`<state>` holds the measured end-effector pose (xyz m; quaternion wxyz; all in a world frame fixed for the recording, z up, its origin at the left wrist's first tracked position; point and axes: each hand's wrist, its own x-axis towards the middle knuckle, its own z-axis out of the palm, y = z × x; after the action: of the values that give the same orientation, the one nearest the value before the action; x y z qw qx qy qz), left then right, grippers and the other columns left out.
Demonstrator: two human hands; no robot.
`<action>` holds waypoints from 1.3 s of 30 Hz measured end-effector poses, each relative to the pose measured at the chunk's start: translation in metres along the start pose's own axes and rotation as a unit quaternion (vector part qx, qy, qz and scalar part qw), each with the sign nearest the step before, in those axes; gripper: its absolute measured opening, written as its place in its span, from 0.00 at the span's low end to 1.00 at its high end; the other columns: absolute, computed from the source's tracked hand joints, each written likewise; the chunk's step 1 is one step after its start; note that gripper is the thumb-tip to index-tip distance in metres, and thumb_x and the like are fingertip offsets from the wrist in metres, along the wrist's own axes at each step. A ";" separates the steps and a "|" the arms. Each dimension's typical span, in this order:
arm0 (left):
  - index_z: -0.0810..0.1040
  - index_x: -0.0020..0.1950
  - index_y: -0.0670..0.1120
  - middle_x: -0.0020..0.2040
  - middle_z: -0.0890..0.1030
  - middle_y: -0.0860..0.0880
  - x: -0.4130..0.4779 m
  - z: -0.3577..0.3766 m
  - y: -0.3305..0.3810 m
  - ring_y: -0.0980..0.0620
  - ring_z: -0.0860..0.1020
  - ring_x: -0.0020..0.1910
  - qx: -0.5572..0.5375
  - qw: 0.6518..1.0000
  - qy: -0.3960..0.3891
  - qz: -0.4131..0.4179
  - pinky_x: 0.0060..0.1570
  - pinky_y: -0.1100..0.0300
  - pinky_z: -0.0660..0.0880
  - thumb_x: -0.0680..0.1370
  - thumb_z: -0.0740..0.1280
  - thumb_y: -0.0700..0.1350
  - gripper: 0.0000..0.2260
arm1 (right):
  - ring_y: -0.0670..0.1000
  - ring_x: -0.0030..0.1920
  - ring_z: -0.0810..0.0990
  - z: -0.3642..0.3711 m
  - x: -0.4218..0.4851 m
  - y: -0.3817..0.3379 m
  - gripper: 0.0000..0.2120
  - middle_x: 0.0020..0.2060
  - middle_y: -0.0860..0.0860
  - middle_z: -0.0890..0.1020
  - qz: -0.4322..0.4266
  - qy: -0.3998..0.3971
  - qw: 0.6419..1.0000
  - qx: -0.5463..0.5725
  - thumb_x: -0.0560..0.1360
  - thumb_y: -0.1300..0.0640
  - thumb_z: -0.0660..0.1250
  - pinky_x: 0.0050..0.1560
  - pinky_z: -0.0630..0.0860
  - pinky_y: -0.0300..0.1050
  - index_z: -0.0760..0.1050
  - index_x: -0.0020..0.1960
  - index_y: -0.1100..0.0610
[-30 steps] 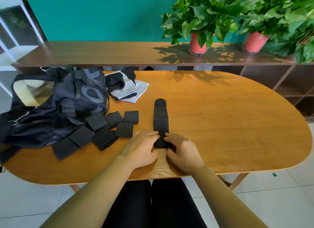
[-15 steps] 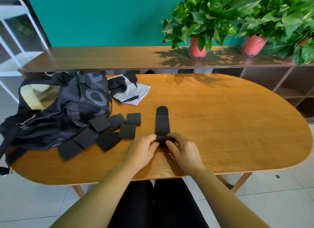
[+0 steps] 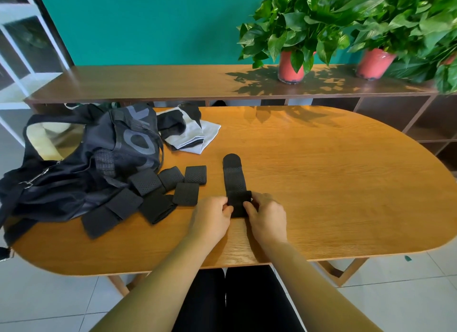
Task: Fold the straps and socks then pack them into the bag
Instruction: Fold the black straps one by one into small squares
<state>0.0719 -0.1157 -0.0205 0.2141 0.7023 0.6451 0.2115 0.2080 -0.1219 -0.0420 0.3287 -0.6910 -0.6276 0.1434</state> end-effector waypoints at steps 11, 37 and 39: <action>0.68 0.73 0.49 0.74 0.66 0.53 0.000 0.006 -0.009 0.52 0.62 0.72 0.134 0.981 -0.022 0.138 0.69 0.53 0.60 0.81 0.59 0.42 0.20 | 0.53 0.42 0.79 0.008 -0.006 0.004 0.13 0.47 0.52 0.79 -0.071 0.050 0.996 -0.027 0.73 0.60 0.70 0.33 0.74 0.44 0.79 0.57 0.55; 0.64 0.74 0.53 0.60 0.78 0.52 -0.015 -0.008 -0.006 0.53 0.75 0.57 0.006 0.990 -0.074 0.119 0.56 0.54 0.73 0.82 0.58 0.53 0.20 | 0.56 0.39 0.79 -0.018 -0.021 0.021 0.06 0.40 0.54 0.81 -0.070 -0.020 0.997 0.015 0.76 0.58 0.65 0.38 0.73 0.47 0.77 0.52 0.56; 0.64 0.74 0.52 0.58 0.80 0.51 -0.013 -0.001 -0.004 0.53 0.77 0.53 0.010 0.995 -0.032 0.094 0.53 0.54 0.76 0.82 0.60 0.51 0.21 | 0.58 0.37 0.79 -0.012 -0.021 0.018 0.05 0.37 0.56 0.81 -0.041 0.014 0.999 0.005 0.76 0.57 0.65 0.35 0.72 0.48 0.77 0.51 0.57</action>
<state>0.0669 -0.1279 -0.0219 0.2064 0.7687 0.5709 0.2013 0.2254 -0.1451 -0.0491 0.3467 -0.6648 -0.6501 0.1228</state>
